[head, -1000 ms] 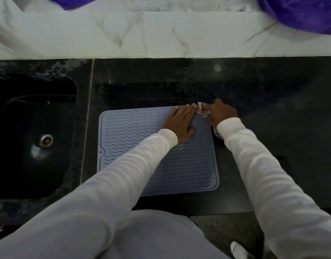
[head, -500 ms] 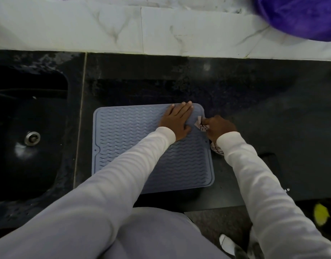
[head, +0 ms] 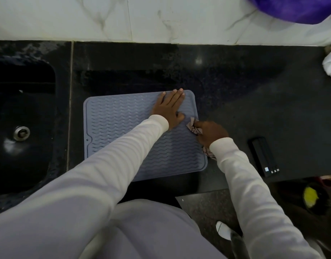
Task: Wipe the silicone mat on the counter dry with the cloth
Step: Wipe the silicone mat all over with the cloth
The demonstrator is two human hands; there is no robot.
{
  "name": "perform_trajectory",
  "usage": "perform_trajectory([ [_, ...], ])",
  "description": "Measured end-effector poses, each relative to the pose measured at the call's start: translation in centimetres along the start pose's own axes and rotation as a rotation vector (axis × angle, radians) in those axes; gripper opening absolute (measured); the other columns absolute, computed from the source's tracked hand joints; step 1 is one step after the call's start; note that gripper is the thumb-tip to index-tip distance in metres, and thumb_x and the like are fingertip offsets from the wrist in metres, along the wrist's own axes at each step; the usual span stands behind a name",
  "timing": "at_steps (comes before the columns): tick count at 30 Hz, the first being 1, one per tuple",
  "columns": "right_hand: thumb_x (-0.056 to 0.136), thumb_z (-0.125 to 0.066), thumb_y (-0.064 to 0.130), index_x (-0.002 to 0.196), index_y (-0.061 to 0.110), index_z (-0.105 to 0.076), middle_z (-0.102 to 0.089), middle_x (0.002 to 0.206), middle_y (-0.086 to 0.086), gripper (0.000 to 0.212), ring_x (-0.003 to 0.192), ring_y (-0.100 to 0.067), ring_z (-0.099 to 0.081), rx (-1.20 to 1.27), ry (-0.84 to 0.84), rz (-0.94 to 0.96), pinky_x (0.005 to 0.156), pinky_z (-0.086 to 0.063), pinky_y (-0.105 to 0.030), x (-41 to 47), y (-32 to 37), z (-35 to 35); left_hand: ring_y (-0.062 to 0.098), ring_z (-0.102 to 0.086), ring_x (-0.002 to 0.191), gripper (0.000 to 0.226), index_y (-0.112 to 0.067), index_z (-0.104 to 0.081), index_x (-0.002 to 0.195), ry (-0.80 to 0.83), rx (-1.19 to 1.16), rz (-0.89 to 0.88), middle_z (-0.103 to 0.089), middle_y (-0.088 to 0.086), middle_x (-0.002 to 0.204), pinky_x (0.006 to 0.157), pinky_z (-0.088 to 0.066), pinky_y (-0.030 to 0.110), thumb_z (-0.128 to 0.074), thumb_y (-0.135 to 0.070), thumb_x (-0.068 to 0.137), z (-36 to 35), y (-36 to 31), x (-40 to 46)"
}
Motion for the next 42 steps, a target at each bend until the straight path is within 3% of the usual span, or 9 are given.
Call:
perform_trajectory([
  [4,0.095,-0.046,0.041,0.138,0.031,-0.043,-0.057,0.118,-0.012,0.045,0.1,-0.037,-0.061,-0.133,-0.017,-0.003,0.082,-0.048,-0.039,-0.9,0.4,-0.5,0.018,-0.001,0.15,0.074,-0.019,-0.001,0.156,-0.01,0.003,0.001,0.003,-0.001,0.164,0.12,-0.002,0.046,-0.02,-0.052,0.093,0.2,-0.2,-0.1],
  [9,0.096,-0.05,0.035,0.138,0.02,-0.043,-0.053,0.12,-0.013,0.046,0.098,-0.036,-0.062,-0.227,-0.021,0.021,0.083,-0.051,-0.042,-2.4,1.0,-1.4,0.019,-0.001,0.15,0.074,-0.018,0.0,0.156,-0.007,-0.003,0.034,0.004,0.0,0.164,0.12,-0.002,0.047,-0.021,-0.05,0.093,0.2,-0.3,0.0],
  [16,0.091,-0.058,0.036,0.139,0.025,-0.04,-0.05,0.118,-0.011,0.053,0.09,-0.032,-0.064,-0.307,-0.002,0.013,0.076,-0.052,-0.038,-3.3,-0.3,-2.1,0.018,0.001,0.15,0.073,-0.019,0.001,0.156,-0.021,-0.021,0.04,0.004,-0.001,0.164,0.12,0.0,0.048,-0.023,-0.047,0.093,-0.1,-0.4,-0.1],
  [21,0.093,-0.054,0.042,0.138,0.035,-0.04,-0.053,0.112,-0.009,0.047,0.088,-0.032,-0.064,-0.264,-0.033,-0.02,0.072,-0.049,-0.036,-4.4,-1.3,-2.1,0.018,0.0,0.15,0.072,-0.018,-0.001,0.156,-0.051,-0.049,0.03,0.002,0.0,0.164,0.12,-0.001,0.049,-0.022,-0.044,0.093,-0.1,-0.5,-0.5],
  [27,0.094,-0.053,0.03,0.14,0.029,-0.038,-0.052,0.119,-0.012,0.049,0.096,-0.033,-0.063,-0.211,0.009,-0.037,0.081,-0.051,-0.04,-6.8,-1.4,-3.6,0.019,-0.004,0.15,0.072,-0.019,-0.005,0.156,-0.086,-0.041,0.038,-0.003,0.0,0.164,0.12,-0.004,0.049,-0.02,-0.043,0.09,-0.1,-0.4,-0.6],
  [42,0.087,-0.056,0.024,0.143,0.025,-0.036,-0.051,0.128,-0.011,0.059,0.1,-0.033,-0.062,-0.032,0.045,-0.114,0.083,-0.051,-0.038,-11.8,-2.2,-7.2,0.02,-0.006,0.15,0.069,-0.02,-0.006,0.156,-0.123,-0.036,0.045,-0.005,0.0,0.164,0.12,-0.007,0.049,-0.022,-0.043,0.093,-0.2,-0.3,-0.6],
])
Point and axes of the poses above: each hand's wrist, its own x-axis towards the middle knuckle, its own z-axis out of the back of the hand, y = z × x, the point moved 9 cm from there along x, towards the middle knuckle
